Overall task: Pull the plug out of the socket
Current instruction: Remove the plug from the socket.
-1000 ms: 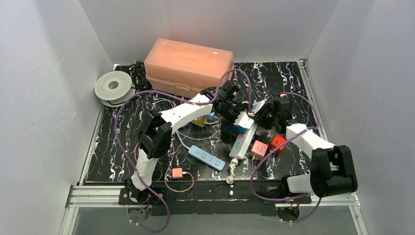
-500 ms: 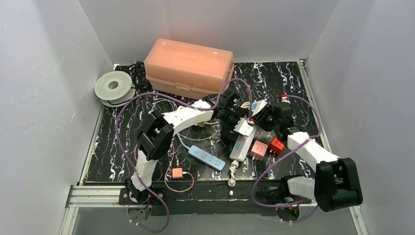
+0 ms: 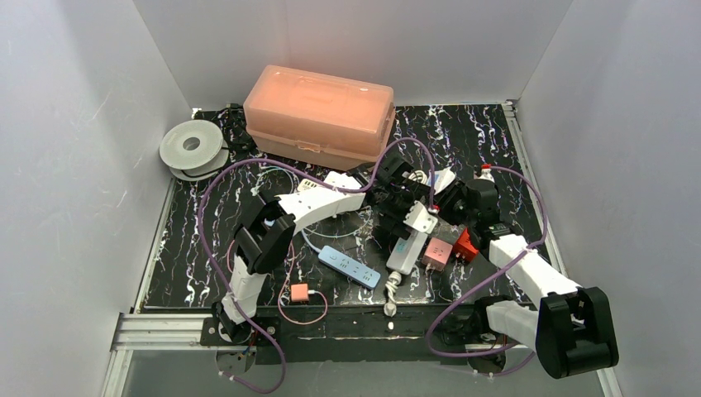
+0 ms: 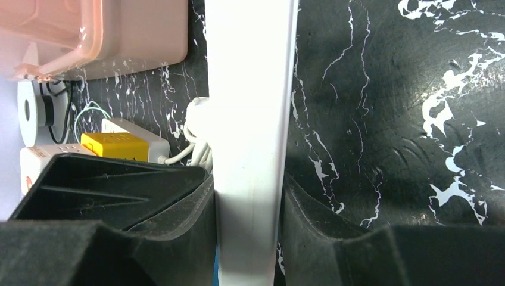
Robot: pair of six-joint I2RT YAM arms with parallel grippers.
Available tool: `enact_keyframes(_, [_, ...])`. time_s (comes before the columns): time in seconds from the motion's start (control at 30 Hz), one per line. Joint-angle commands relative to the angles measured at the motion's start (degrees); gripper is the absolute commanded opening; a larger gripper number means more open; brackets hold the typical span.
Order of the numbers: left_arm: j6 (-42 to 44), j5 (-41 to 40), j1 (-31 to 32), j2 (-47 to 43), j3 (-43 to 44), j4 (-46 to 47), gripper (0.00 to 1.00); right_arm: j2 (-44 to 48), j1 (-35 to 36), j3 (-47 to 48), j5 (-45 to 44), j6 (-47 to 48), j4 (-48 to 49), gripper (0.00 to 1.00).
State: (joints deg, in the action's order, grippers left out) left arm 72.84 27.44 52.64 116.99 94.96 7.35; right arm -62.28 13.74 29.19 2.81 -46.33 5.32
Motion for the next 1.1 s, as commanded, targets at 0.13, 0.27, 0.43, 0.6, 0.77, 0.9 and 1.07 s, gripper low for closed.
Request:
enact_keyframes(0.13, [3.4,-1.8,-0.5,-3.2,1.9,-6.0,0.7,3.1,0.3,2.1,2.3,-1.9,11.6,0.01])
enact_keyframes(0.27, [5.3,-1.8,-0.5,-3.7,2.5,-10.4,0.62,3.6,0.3,2.1,2.0,-1.0,10.7,0.01])
enact_keyframes(0.43, [6.4,-2.4,-0.5,-4.7,1.4,-12.1,0.75,4.1,0.3,2.7,1.9,0.0,10.1,0.01])
enact_keyframes(0.6, [8.5,-3.1,-0.5,-3.4,5.1,-17.6,0.68,4.2,0.3,3.3,2.8,0.7,9.9,0.01])
enact_keyframes(0.77, [9.6,-2.9,-0.5,-2.7,7.7,-17.5,0.48,3.6,0.4,3.3,3.3,0.9,9.4,0.01])
enact_keyframes(0.9, [9.8,-2.8,-0.5,-2.9,8.2,-17.2,0.39,2.3,0.7,3.5,3.1,1.5,8.7,0.01])
enact_keyframes(1.07, [11.2,-3.8,-0.5,-5.2,7.1,-18.3,0.27,0.2,0.8,2.8,-0.6,4.0,5.7,0.01])
